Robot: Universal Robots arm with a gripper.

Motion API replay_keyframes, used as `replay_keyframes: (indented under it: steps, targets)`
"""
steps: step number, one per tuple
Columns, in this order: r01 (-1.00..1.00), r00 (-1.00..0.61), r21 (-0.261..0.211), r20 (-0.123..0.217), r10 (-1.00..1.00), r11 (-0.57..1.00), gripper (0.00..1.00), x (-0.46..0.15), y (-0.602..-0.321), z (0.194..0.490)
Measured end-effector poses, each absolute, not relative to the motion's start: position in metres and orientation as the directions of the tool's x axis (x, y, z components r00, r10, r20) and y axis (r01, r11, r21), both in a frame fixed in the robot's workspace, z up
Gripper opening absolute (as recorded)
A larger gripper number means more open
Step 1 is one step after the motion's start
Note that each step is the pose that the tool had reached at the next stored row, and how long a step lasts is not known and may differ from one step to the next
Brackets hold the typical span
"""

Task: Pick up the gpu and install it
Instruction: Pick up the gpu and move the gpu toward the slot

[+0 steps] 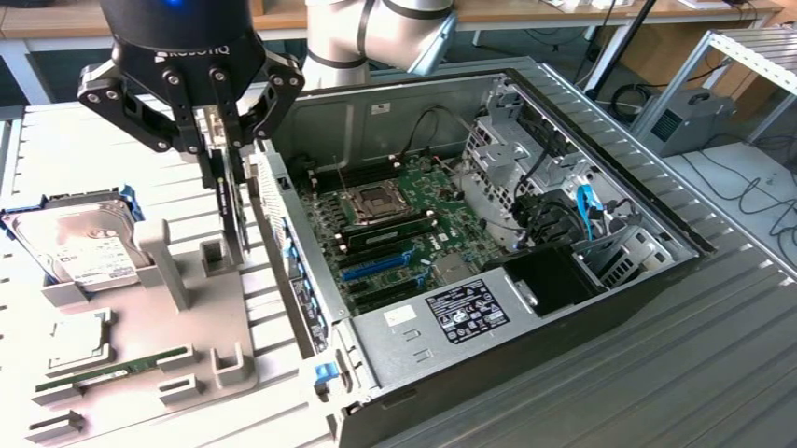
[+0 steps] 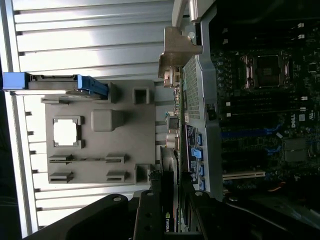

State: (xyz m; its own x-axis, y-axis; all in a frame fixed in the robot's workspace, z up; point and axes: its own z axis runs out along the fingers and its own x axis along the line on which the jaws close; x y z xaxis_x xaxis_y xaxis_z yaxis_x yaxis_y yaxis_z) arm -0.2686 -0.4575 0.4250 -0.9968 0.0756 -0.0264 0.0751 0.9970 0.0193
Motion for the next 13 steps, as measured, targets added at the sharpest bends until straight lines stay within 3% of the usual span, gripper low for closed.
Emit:
replay_keyframes:
  steps: [13]
  targets:
    - [0.075, -0.997, 0.019, -0.026, 0.076, 0.997, 0.26, -0.2647, -0.4575, 0.425]
